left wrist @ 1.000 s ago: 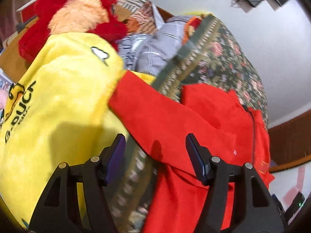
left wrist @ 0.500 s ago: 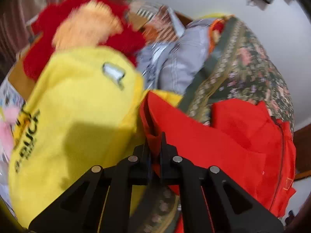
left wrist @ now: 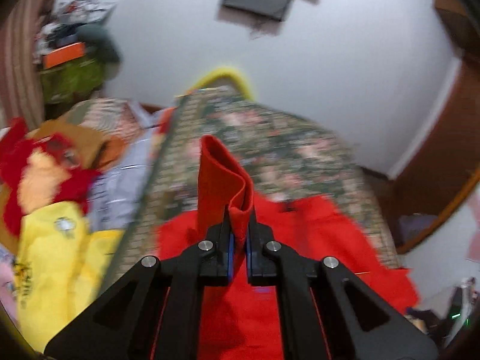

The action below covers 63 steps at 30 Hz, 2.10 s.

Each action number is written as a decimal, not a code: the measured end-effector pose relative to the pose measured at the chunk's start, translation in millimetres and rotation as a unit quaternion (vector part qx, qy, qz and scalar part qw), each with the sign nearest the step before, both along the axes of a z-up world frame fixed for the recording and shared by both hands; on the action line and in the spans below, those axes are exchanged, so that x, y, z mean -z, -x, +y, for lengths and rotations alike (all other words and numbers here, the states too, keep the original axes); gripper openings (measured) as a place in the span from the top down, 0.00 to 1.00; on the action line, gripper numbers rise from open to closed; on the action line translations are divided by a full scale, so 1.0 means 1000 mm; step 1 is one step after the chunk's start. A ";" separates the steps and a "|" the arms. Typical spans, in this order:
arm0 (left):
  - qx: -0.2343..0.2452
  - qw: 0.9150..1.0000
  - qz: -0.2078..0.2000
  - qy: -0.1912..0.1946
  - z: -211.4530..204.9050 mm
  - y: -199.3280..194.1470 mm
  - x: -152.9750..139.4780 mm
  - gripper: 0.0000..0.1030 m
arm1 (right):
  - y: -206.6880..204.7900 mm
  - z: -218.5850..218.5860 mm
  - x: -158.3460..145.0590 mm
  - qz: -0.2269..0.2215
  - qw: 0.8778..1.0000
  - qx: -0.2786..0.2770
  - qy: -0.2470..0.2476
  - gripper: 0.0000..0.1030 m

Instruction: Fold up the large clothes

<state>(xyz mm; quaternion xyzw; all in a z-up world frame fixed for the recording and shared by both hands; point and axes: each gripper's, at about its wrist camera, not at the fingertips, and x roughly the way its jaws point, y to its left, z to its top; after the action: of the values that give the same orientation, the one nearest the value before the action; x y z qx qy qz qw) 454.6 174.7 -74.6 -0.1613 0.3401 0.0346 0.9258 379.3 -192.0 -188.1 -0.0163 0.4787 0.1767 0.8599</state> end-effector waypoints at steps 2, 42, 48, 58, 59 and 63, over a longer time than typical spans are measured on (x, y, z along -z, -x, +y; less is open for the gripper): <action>0.038 0.999 -0.008 0.013 -0.037 -0.007 -0.013 0.96 | 0.002 -0.005 -0.003 -0.004 1.000 0.000 -0.002 0.00; 0.257 0.963 0.071 -0.039 -0.211 0.035 0.052 0.27 | 0.012 -0.078 -0.002 0.027 0.998 0.041 -0.047 0.00; 0.152 0.970 0.121 -0.146 -0.095 0.049 0.090 0.20 | 0.006 -0.061 0.012 0.049 0.997 0.033 -0.050 0.00; 0.025 0.959 0.230 -0.162 0.064 0.069 0.167 0.20 | -0.010 -0.027 0.023 0.079 0.994 0.031 -0.062 0.00; 0.027 0.958 0.237 -0.161 0.066 0.070 0.174 0.20 | -0.010 -0.022 0.024 0.079 0.995 0.028 -0.062 0.00; 0.042 0.947 0.260 -0.183 0.067 0.071 0.201 0.20 | -0.014 0.008 0.029 0.081 0.996 0.004 -0.045 0.00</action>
<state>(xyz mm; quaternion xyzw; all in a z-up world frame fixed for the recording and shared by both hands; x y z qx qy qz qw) 383.5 242.1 -275.7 0.0395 0.5633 0.0984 0.8194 392.8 -183.8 -216.7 0.0385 0.5384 0.1957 0.8188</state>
